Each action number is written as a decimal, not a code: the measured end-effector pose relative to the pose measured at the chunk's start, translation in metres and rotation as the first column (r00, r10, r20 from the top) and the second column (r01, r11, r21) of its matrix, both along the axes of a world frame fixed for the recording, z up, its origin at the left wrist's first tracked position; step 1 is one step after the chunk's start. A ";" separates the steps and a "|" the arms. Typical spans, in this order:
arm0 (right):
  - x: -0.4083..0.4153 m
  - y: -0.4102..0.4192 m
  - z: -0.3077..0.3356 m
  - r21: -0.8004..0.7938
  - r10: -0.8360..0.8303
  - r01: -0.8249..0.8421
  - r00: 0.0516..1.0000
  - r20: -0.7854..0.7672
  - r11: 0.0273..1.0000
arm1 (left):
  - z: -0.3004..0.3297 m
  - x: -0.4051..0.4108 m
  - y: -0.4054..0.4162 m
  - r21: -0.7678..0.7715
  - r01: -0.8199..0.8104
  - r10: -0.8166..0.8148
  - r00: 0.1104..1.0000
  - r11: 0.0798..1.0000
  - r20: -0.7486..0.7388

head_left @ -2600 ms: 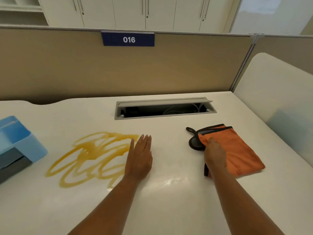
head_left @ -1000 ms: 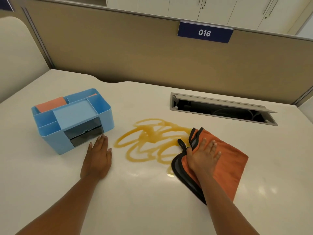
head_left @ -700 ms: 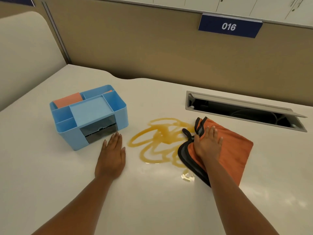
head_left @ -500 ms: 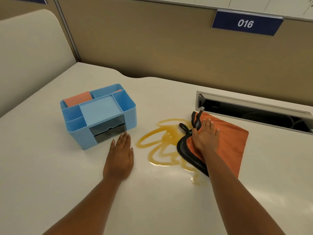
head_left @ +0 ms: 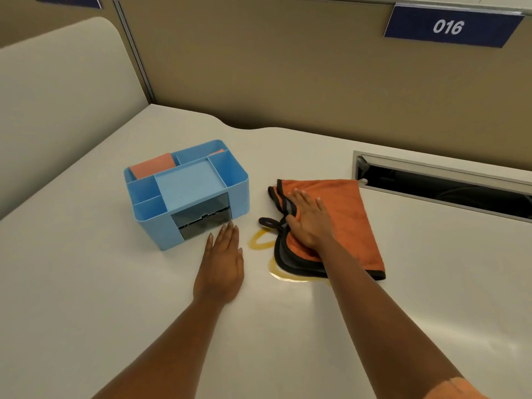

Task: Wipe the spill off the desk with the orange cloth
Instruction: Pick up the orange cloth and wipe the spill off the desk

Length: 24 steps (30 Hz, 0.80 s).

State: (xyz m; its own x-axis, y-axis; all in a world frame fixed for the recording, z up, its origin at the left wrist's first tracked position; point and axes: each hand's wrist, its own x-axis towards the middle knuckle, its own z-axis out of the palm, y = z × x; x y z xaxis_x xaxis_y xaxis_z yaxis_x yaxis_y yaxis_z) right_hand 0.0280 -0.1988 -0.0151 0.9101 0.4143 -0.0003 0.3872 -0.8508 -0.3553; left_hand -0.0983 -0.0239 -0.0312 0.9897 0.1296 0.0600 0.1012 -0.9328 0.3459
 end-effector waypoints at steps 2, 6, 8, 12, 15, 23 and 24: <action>-0.005 0.000 -0.002 -0.009 0.051 -0.051 0.999 0.001 0.999 | 0.000 0.000 0.000 -0.006 -0.009 0.008 1.000 1.000 -0.006; -0.001 0.004 0.007 0.191 -0.040 0.063 0.992 -0.122 0.980 | -0.002 0.000 0.000 -0.028 -0.029 0.029 1.000 0.999 -0.007; 0.001 0.015 0.005 0.053 -0.101 0.105 0.992 -0.078 0.993 | -0.002 0.001 0.000 -0.042 -0.023 0.023 1.000 0.999 0.007; 0.001 0.026 -0.004 -0.145 -0.060 0.060 0.998 0.004 0.988 | -0.003 0.001 0.001 -0.058 -0.018 0.019 0.999 0.998 0.029; -0.010 0.025 -0.003 -0.119 -0.010 0.011 1.000 0.013 0.993 | -0.003 0.001 0.000 -0.079 -0.024 0.028 0.999 0.997 0.043; -0.056 0.034 -0.002 -0.027 0.149 -0.148 0.989 0.006 0.989 | -0.002 -0.001 0.000 -0.145 0.011 0.000 0.997 0.989 0.080; -0.060 0.033 0.001 -0.019 0.191 -0.191 0.982 -0.002 0.981 | -0.002 -0.001 0.000 -0.158 0.019 -0.006 0.996 0.987 0.084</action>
State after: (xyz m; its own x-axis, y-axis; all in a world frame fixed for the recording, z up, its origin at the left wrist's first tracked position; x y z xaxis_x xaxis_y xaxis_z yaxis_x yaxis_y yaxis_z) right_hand -0.0316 -0.1656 -0.0143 0.8142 0.5804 -0.0102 0.5432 -0.7679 -0.3395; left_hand -0.0996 -0.0239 -0.0329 0.9838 0.1317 0.1214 0.0548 -0.8666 0.4960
